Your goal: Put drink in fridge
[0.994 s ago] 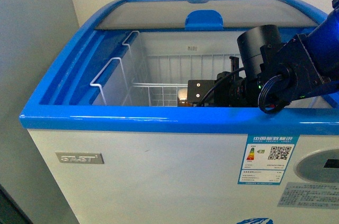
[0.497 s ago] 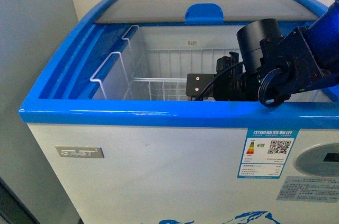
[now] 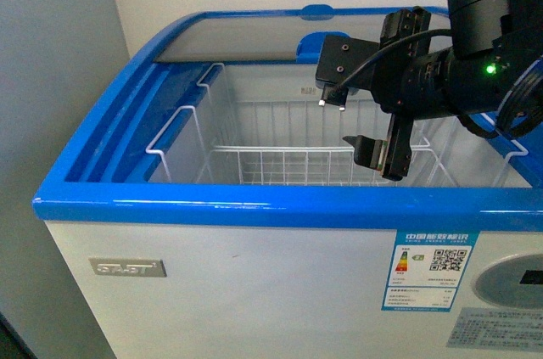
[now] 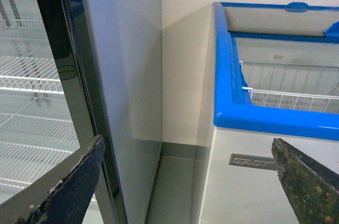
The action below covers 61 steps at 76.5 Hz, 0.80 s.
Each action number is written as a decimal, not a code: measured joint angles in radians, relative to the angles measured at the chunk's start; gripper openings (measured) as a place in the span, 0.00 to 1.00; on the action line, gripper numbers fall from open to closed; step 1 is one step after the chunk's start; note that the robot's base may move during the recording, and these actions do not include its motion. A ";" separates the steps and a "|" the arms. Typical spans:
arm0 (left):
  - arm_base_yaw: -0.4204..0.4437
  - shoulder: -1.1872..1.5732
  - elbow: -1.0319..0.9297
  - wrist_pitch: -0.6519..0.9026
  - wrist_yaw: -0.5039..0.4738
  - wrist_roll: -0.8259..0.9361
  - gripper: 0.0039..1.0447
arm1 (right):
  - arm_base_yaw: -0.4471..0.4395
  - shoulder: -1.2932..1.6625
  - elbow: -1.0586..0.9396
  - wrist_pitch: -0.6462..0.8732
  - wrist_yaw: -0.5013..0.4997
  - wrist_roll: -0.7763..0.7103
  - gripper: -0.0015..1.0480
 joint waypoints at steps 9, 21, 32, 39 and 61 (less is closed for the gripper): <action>0.000 0.000 0.000 0.000 0.000 0.000 0.92 | -0.046 -0.086 -0.008 0.097 0.050 0.038 0.93; 0.000 0.000 0.000 0.000 0.000 0.000 0.92 | -0.105 -0.354 -0.070 0.046 0.119 0.285 0.93; 0.000 0.000 0.000 0.000 0.000 0.000 0.92 | -0.146 -0.594 -0.142 -0.101 0.133 0.554 0.93; 0.000 0.000 0.000 0.000 0.000 0.000 0.92 | -0.181 -0.768 -0.214 -0.193 0.133 0.728 0.93; 0.000 0.000 0.000 0.000 0.000 0.000 0.92 | -0.224 -1.243 -0.428 -0.459 0.146 0.990 0.93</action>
